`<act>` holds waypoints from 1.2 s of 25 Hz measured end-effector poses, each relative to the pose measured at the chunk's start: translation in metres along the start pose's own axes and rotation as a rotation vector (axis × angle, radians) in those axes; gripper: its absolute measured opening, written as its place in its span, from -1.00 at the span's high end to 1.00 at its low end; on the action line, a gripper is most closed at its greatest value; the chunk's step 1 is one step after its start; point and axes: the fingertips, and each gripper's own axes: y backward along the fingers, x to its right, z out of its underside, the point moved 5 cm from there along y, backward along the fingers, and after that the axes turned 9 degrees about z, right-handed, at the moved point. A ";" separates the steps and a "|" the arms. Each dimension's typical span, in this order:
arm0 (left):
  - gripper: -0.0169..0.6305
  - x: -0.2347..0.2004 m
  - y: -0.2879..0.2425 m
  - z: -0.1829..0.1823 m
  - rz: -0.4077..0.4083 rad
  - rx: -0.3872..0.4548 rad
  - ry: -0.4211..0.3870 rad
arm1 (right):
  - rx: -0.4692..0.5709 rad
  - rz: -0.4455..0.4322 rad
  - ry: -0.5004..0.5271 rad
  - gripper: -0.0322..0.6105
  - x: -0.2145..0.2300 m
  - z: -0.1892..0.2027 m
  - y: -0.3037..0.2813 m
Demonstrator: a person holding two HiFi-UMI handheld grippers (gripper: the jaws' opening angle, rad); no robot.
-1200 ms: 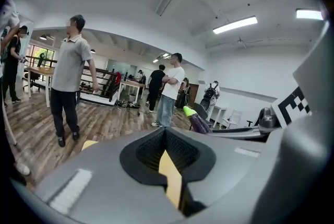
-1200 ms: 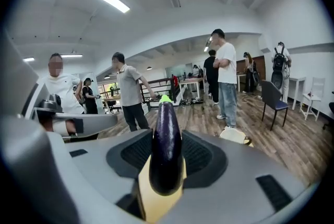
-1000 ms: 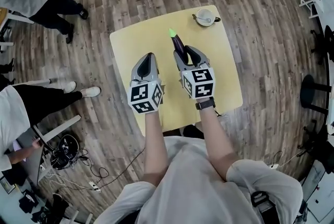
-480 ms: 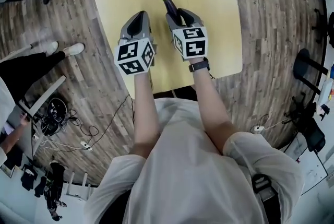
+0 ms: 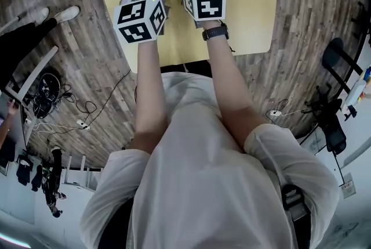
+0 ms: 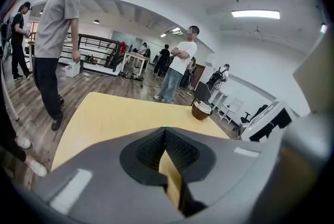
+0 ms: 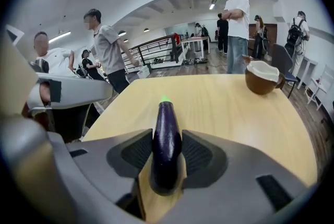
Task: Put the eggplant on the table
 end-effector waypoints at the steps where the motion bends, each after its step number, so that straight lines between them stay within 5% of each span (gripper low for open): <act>1: 0.92 0.000 0.001 0.002 -0.003 0.000 0.006 | -0.015 0.001 -0.001 0.35 0.000 0.004 -0.001; 12: 0.92 0.000 0.008 0.008 -0.012 0.023 0.021 | -0.014 0.023 -0.005 0.23 -0.003 0.012 -0.003; 21: 0.92 0.032 0.028 -0.015 0.006 0.092 -0.029 | 0.127 0.022 0.001 0.24 0.001 -0.012 0.050; 30: 0.92 0.077 0.068 -0.050 0.011 0.192 -0.133 | 0.355 0.031 0.024 0.46 0.001 -0.047 0.134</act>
